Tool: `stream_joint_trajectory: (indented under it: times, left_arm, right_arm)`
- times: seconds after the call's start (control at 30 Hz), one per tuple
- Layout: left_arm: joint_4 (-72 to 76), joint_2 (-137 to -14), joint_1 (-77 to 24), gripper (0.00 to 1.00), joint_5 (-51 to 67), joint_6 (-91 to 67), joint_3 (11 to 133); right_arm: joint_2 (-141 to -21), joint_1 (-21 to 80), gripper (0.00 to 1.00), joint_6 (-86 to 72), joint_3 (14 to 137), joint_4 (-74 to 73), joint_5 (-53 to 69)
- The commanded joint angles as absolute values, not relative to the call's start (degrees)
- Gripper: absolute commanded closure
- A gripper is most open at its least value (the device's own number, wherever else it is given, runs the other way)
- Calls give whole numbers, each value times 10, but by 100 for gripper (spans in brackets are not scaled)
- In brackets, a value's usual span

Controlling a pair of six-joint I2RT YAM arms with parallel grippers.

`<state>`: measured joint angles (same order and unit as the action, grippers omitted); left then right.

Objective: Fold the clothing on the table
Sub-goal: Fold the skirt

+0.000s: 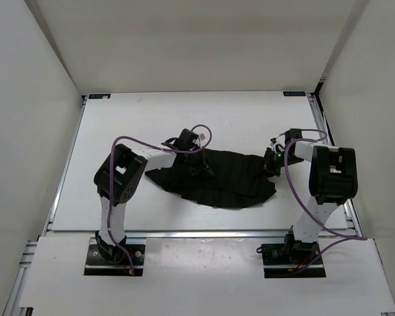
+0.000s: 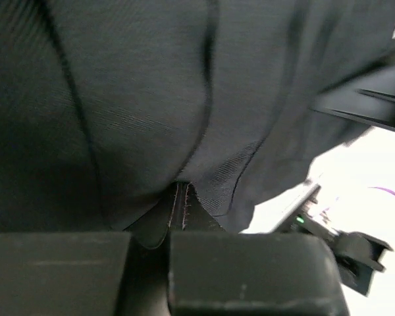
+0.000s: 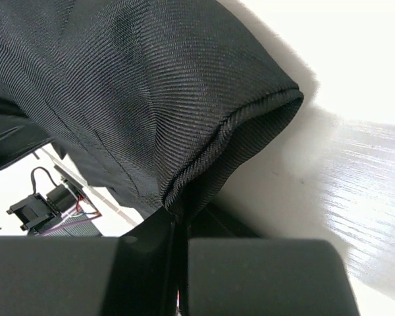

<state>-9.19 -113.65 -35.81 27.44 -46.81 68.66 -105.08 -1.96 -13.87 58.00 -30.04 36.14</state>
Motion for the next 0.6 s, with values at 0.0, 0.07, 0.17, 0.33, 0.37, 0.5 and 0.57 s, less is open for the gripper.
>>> stream_joint_trajectory:
  times: [0.0, 0.07, 0.17, 0.33, 0.37, 0.5, 0.57]
  left_arm:
    - [-107, -1146, -381, 100, 219, -461, 708]
    - [-157, -1153, -388, 100, 176, -426, 718]
    - [-180, -1155, -397, 100, 144, -413, 715]
    - [-178, -1157, -409, 100, 146, -409, 708]
    - [-176, -1156, -414, 100, 149, -415, 712]
    - [-182, -1167, -431, 100, 155, -411, 729]
    - [-179, -1172, -432, 100, 155, -417, 727]
  right_arm:
    - [-1051, -22, 100, -126, 596, -320, 369]
    - [-1048, -24, 100, -127, 601, -322, 373]
    - [-1033, -25, 100, -128, 630, -346, 373]
    - [-998, -24, 100, -134, 686, -383, 341]
    - [-990, -25, 100, -137, 703, -388, 338]
    - [-977, -23, 100, -151, 765, -398, 368]
    - [-974, -7, 99, -163, 792, -398, 396]
